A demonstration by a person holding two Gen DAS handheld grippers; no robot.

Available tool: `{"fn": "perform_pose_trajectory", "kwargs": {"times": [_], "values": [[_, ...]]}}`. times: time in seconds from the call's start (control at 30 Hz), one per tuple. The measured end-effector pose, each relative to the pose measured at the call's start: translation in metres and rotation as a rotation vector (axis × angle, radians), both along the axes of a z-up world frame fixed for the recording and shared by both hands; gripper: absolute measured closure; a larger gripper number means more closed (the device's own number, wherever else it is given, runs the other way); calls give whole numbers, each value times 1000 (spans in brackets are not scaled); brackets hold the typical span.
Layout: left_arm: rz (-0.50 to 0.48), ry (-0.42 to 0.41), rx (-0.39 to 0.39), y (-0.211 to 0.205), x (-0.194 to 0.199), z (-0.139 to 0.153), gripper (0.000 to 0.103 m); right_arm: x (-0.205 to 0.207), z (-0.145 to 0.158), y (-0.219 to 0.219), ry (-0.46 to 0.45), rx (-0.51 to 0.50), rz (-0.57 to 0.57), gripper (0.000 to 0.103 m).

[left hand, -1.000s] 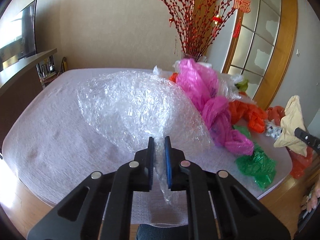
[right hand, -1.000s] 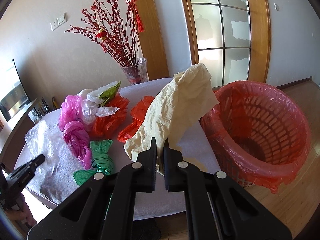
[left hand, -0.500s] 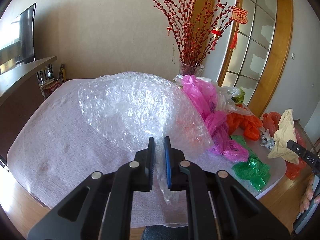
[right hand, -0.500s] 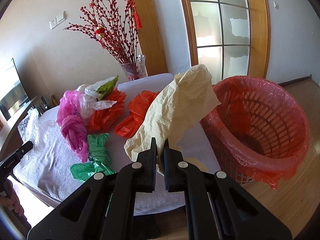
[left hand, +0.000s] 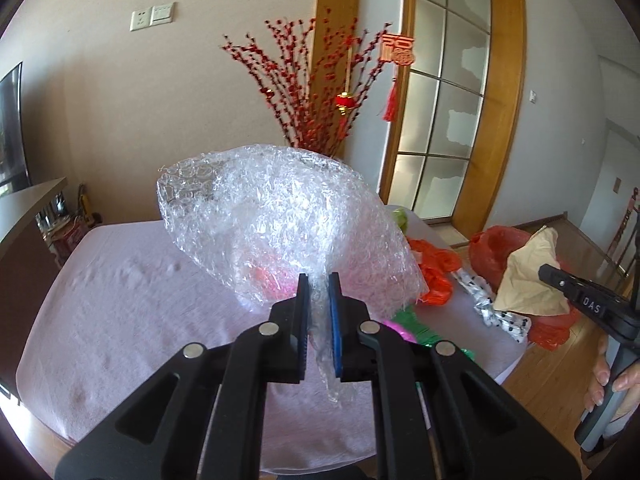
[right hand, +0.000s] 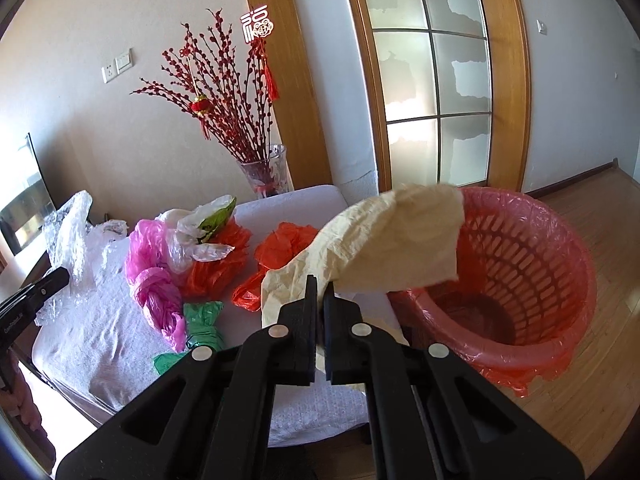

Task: Collect trash
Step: 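Lift and carry the beige bag and bubble wrap toward the red basket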

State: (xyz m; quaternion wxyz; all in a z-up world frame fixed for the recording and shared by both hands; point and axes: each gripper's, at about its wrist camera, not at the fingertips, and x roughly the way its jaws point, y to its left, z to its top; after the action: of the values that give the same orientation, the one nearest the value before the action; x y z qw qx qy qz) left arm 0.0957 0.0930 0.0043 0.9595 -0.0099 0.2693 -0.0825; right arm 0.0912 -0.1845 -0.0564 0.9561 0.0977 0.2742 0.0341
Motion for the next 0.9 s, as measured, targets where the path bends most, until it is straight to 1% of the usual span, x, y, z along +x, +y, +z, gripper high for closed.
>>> {"fn": "perform_pose_trajectory", "kwargs": {"times": [0.23, 0.4, 0.53, 0.67, 0.9], "values": [[-58, -27, 21, -11, -6, 5, 92, 5, 10, 16, -9, -21, 40, 101], [-87, -37, 15, -6, -7, 10, 92, 13, 30, 31, -34, -28, 71, 101], [-133, -45, 29, -18, -3, 15, 92, 13, 42, 31, -61, -43, 62, 101], [-192, -25, 23, -37, 6, 15, 92, 10, 48, 12, -75, -48, 25, 101], [-333, -3, 6, -103, 23, 16, 92, 6, 41, -45, -45, -58, -72, 101]]}}
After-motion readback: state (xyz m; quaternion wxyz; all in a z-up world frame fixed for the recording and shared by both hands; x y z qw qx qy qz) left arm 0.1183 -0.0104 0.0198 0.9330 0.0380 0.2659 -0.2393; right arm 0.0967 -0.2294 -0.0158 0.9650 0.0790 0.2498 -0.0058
